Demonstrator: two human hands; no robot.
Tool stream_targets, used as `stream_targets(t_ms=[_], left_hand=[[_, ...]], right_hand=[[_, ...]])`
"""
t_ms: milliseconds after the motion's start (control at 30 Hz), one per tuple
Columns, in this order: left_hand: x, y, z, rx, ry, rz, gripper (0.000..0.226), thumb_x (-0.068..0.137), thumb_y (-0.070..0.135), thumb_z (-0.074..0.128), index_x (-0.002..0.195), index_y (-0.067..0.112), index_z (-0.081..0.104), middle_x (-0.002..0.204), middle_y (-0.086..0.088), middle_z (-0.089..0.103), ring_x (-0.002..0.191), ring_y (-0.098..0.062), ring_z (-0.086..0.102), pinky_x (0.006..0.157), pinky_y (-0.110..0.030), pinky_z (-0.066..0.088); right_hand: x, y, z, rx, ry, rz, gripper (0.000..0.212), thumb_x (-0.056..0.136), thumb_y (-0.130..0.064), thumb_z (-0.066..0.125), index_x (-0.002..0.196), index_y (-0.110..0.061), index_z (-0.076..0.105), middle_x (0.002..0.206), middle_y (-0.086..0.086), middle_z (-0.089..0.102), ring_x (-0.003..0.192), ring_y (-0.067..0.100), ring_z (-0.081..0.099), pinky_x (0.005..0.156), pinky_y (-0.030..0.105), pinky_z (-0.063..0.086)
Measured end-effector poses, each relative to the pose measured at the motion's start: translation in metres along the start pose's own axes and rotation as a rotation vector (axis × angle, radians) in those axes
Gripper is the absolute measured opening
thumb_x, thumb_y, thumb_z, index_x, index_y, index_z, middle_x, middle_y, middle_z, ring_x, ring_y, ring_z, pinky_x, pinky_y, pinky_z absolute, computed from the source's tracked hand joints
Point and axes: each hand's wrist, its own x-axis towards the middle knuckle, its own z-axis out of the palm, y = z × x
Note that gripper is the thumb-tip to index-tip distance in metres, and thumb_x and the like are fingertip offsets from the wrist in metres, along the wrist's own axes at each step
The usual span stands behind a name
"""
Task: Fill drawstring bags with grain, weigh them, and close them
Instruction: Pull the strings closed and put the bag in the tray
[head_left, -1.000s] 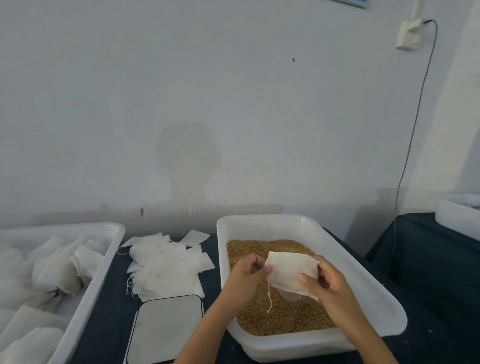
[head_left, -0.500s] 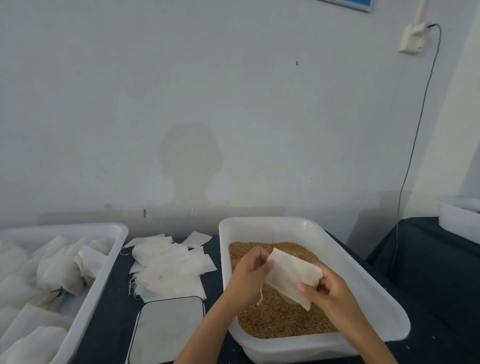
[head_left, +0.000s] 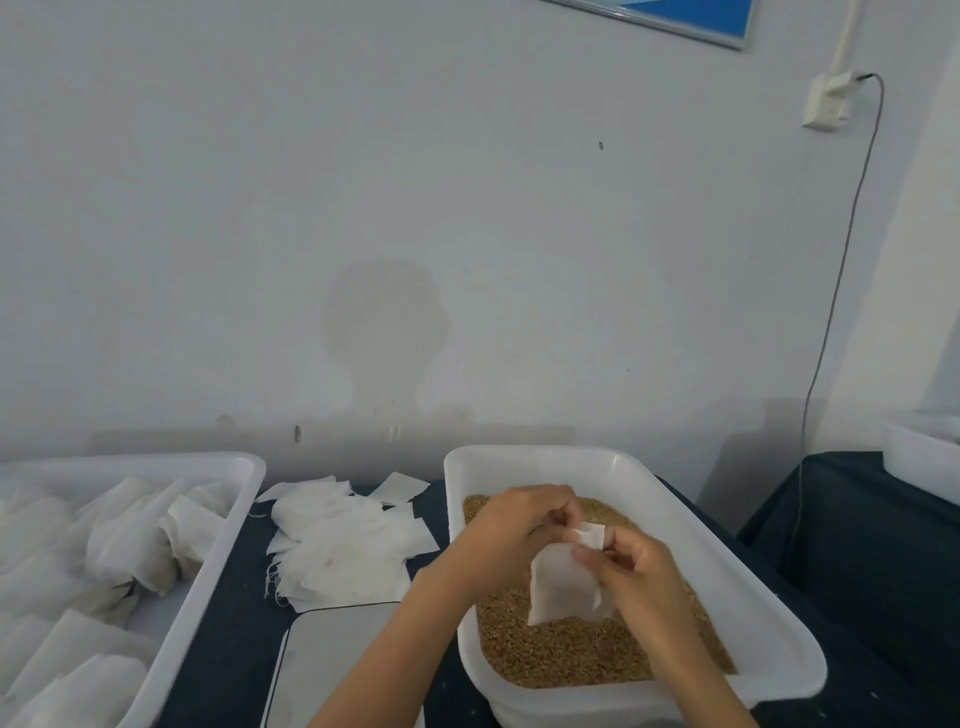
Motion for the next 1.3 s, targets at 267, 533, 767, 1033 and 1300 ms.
stream_targets(t_ms=[267,533,767,1033,1300], left_hand=[[-0.041,-0.016,-0.009,-0.349,0.402,-0.309,0.017,0.084,0.019,0.069,0.096,0.021,0.057,0.093,0.008,0.065,0.085,-0.008,0.062,0.075,-0.022,0.052],[-0.092,-0.022,-0.042,-0.347,0.623,-0.279,0.012,0.089,0.011,0.061,0.079,0.005,0.060,0.068,-0.004,0.058,0.063,-0.015,0.054,0.060,-0.026,0.041],[-0.147,-0.050,-0.058,-0.251,0.718,-0.385,0.022,0.092,0.010,0.055,0.073,0.003,0.047,0.063,0.001,0.044,0.062,-0.011,0.040,0.059,-0.025,0.035],[-0.173,-0.088,-0.045,-0.141,0.609,-0.674,0.030,0.087,0.013,0.062,0.064,0.015,0.043,0.055,0.004,0.040,0.054,-0.011,0.038,0.054,-0.028,0.038],[-0.175,-0.093,-0.039,0.020,0.606,-0.640,0.029,0.087,0.016,0.065,0.067,0.023,0.045,0.062,0.010,0.050,0.057,0.001,0.046,0.054,-0.011,0.037]], right_hand=[[-0.001,-0.015,0.024,0.048,0.088,-0.093,0.019,0.080,-0.013,0.072,0.065,-0.013,0.060,0.063,-0.002,0.065,0.064,0.016,0.059,0.054,0.027,0.043],[-0.011,-0.053,0.092,0.335,0.021,-0.077,0.020,0.080,-0.011,0.072,0.083,0.004,0.058,0.079,0.021,0.065,0.070,0.024,0.059,0.066,0.044,0.049],[-0.028,-0.047,0.157,0.170,-0.124,-0.142,0.028,0.082,-0.015,0.071,0.073,0.001,0.051,0.068,0.018,0.056,0.060,0.015,0.049,0.055,0.023,0.040],[-0.031,-0.005,0.187,0.059,-0.174,-0.059,0.033,0.079,-0.011,0.073,0.066,-0.003,0.044,0.063,0.018,0.047,0.060,0.016,0.041,0.056,0.027,0.033],[-0.020,0.006,0.191,0.023,-0.187,-0.121,0.034,0.083,-0.012,0.069,0.068,-0.002,0.040,0.068,0.020,0.047,0.064,0.020,0.044,0.059,0.036,0.039]])
